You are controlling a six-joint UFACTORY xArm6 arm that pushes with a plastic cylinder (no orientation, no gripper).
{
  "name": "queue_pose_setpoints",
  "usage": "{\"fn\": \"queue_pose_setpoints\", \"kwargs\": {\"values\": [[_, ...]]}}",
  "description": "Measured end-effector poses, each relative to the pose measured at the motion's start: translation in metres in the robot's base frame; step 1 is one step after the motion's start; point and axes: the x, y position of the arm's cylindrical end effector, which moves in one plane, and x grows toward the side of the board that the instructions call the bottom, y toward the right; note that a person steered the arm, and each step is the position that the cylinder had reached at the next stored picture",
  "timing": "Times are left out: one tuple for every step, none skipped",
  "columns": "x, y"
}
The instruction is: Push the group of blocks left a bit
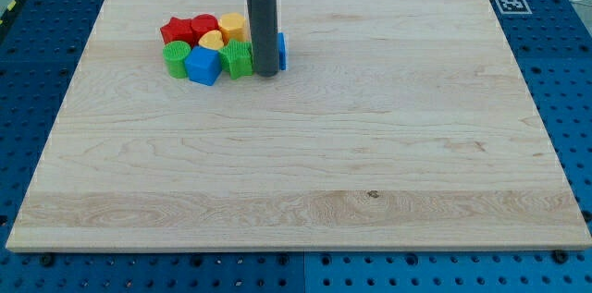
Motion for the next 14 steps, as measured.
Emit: {"fn": "queue_pose_setpoints", "kwargs": {"values": [[0.005, 0.016], [0.017, 0.021], [0.042, 0.032], [0.034, 0.038], [0.012, 0.038], [-0.014, 0.038], [-0.032, 0.037], [-0.039, 0.032], [-0.041, 0.026], [-0.041, 0.019], [-0.041, 0.013], [-0.041, 0.007], [-0.042, 0.003], [-0.051, 0.001]]}}
